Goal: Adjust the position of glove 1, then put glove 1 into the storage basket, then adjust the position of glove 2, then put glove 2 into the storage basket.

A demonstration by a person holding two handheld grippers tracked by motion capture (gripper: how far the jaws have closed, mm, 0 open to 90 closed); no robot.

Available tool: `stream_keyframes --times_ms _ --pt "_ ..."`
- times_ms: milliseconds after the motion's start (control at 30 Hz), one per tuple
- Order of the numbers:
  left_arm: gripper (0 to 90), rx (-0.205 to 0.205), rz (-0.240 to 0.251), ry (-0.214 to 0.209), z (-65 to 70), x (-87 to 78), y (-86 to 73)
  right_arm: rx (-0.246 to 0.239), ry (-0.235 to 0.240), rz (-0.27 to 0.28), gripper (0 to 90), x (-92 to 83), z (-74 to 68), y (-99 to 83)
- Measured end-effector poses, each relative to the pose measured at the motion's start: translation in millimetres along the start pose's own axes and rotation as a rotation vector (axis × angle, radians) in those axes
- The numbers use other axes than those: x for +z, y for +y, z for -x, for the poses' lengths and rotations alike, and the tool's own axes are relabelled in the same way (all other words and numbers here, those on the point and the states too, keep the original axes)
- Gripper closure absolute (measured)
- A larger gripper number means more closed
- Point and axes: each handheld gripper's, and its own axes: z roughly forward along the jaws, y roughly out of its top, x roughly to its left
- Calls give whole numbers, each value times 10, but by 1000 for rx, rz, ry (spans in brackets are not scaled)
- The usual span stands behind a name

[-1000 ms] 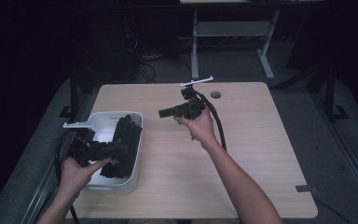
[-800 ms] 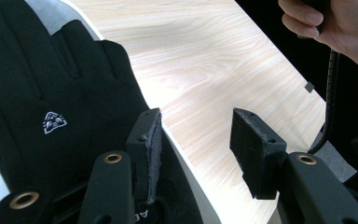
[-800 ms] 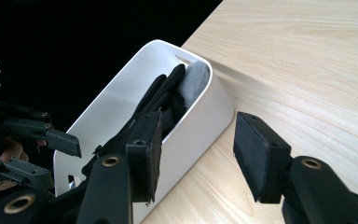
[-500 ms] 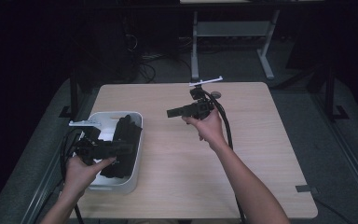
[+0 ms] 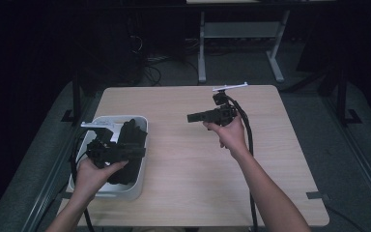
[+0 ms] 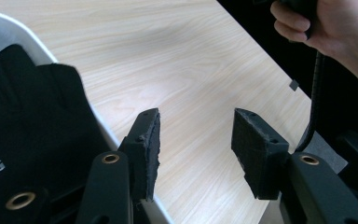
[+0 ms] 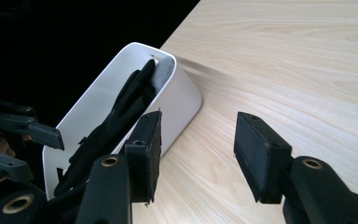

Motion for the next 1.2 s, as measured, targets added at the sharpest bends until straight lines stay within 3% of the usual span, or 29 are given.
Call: stream_keyframes --times_ms 433,1200 --pt "471 27 -12 -24 104 165 98 30 1 40 512 -245 131 -91" --pt "423 54 -34 -42 213 326 144 66 -31 69 507 -509 309 -287"
